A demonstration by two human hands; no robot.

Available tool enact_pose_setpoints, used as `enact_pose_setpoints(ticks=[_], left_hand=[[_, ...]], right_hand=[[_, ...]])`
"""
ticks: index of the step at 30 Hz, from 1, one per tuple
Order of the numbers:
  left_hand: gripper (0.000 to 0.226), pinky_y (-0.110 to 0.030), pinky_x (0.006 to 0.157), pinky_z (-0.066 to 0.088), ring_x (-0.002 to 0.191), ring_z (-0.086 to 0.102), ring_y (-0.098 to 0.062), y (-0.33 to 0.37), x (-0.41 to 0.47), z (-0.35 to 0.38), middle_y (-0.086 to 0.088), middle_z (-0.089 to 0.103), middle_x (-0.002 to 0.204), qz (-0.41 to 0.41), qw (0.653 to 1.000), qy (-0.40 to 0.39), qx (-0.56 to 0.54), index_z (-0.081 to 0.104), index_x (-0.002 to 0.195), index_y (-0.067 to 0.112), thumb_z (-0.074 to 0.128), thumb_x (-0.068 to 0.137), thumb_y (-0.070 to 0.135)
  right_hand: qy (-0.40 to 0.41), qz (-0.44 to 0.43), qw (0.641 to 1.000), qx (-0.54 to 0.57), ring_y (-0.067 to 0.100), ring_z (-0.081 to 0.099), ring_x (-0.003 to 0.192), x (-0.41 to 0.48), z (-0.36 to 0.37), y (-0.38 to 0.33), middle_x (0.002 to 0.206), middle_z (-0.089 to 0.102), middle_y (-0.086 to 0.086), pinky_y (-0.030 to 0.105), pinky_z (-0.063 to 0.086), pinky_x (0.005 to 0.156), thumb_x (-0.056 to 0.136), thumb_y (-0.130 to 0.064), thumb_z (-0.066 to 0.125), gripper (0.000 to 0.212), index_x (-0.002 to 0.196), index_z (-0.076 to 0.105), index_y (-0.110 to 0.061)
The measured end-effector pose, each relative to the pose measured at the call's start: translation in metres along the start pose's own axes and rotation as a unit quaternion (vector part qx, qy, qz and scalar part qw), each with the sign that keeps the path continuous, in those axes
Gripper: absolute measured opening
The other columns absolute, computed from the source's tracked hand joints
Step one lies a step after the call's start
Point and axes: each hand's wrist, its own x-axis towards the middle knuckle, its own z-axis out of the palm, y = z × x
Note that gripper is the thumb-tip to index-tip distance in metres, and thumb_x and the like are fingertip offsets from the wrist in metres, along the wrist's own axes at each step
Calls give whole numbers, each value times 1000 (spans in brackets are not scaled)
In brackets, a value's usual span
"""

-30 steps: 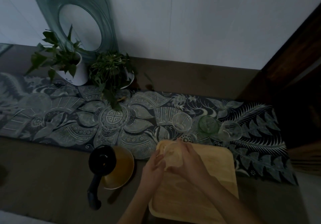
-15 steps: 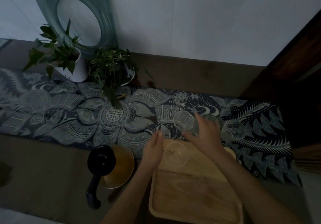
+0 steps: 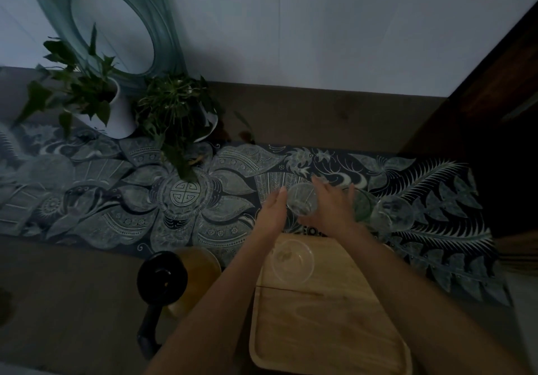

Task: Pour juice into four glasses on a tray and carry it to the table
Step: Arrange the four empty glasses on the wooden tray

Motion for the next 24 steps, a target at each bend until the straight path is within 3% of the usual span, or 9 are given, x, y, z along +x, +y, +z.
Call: enact_pose_setpoints(ticks=[4, 12, 15, 17, 20, 24], left_hand=[[74, -53, 112, 39, 133, 49, -24, 5, -7, -4, 0, 52, 145, 22, 1000, 4, -14, 47, 144, 33, 32, 86, 76], [80, -45, 110, 44, 131, 52, -9, 16, -72, -15, 11, 51, 149, 107, 993, -12, -48, 40, 148, 43, 43, 79, 85], [62, -36, 109, 46, 132, 52, -3, 15, -110, -5, 14, 52, 147, 139, 988, -54, -40, 39, 147, 46, 45, 91, 71], [58, -30, 108, 46, 130, 52, 2, 10, -131, 6, 16, 54, 145, 145, 985, -81, -38, 37, 151, 40, 47, 97, 59], [63, -30, 109, 46, 129, 52, 4, -4, -147, 29, 20, 56, 140, 127, 987, -91, -27, 39, 150, 40, 50, 91, 59], [57, -40, 111, 46, 129, 54, -8, -32, -146, 62, 14, 56, 141, 34, 993, -95, -56, 44, 147, 38, 57, 93, 55]], right_hand=[[35, -2, 999, 40, 23, 43, 141, -2, -1, -1, 153, 48, 1, 63, 1, 121, 67, -65, 83, 114, 156, 26, -21], [131, -40, 971, 194, 19, 44, 138, -66, -58, 4, 144, 56, -2, 49, 9, 123, 65, -59, 87, 114, 157, 31, -20], [143, -57, 961, 228, 4, 38, 133, -109, -70, 22, 143, 53, -8, 41, 9, 122, 65, -59, 87, 112, 156, 33, -24], [129, -35, 962, 236, 1, 29, 133, -133, -69, 36, 145, 50, -8, 48, 13, 124, 64, -57, 89, 112, 156, 31, -29], [107, -5, 970, 217, 15, 30, 140, -154, -55, 60, 148, 51, 0, 51, 16, 123, 62, -56, 91, 115, 156, 31, -29], [50, 20, 985, 163, 19, 40, 141, -162, -24, 86, 149, 52, -1, 43, 5, 122, 65, -63, 86, 116, 157, 27, -24]])
